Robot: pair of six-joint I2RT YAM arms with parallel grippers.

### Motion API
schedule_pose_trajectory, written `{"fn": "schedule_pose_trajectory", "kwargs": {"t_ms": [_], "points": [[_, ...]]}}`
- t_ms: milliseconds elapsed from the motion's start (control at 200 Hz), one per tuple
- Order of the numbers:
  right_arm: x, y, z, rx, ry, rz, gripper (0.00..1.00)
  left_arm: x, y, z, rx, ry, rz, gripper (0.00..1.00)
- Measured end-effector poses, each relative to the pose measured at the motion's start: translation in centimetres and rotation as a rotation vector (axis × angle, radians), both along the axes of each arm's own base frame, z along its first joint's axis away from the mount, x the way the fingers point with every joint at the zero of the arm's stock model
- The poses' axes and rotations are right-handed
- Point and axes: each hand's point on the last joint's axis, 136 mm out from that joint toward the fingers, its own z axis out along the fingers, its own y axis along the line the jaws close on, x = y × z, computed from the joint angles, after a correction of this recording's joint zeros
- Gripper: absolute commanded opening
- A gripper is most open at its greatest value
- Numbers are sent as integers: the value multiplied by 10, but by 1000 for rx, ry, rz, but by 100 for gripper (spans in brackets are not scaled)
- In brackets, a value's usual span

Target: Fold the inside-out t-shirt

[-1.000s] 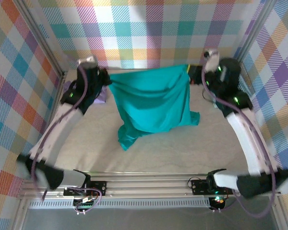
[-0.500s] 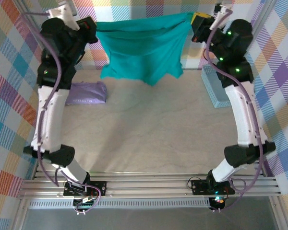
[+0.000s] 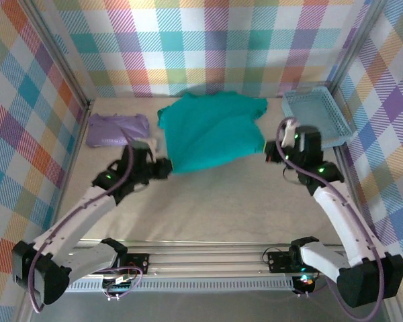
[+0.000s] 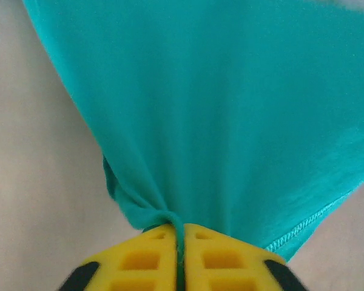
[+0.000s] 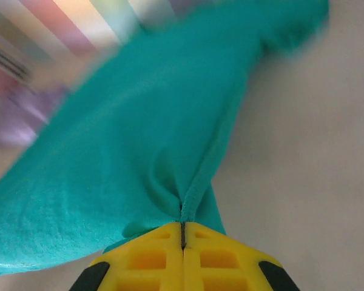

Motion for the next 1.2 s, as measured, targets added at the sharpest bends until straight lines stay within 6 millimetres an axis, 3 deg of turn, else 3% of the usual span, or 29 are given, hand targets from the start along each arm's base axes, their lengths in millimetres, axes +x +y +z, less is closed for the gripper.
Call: {"fn": "schedule_pose_trajectory", "kwargs": {"t_ms": [60, 95, 165, 235, 350, 485, 585, 670, 805, 975, 1115, 1200], "points": [[-13, -5, -57, -37, 174, -20, 16, -17, -2, -46, 54, 113, -19, 33], [-17, -7, -79, -57, 252, -29, 20, -21, -3, -60, 84, 151, -23, 38], [-17, -10, -106, -91, 342, -41, 28, -19, -8, -74, 127, 167, -34, 49], [-17, -12, -117, -115, 376, -48, 36, -15, -14, -75, 159, 143, -44, 62], [-15, -13, -110, -123, 345, -36, 43, -14, -41, -59, 165, 44, -133, 66], [-9, -9, -93, -101, 293, -21, 45, -32, -106, -46, 205, -89, -394, 68], [-4, -9, -85, -110, 267, -17, 46, -54, -159, -55, 274, -167, -620, 64], [-1, -12, -81, -121, 254, -23, 47, -68, -186, -75, 333, -180, -760, 62], [4, -19, -75, -134, 238, -42, 48, -67, -200, -109, 417, -164, -872, 63], [6, -24, -73, -141, 232, -51, 48, -62, -207, -138, 494, -142, -936, 63], [6, -24, -73, -138, 234, -50, 49, -55, -213, -155, 537, -134, -953, 57], [5, -23, -73, -136, 234, -49, 49, -51, -217, -153, 536, -144, -951, 53]]}}
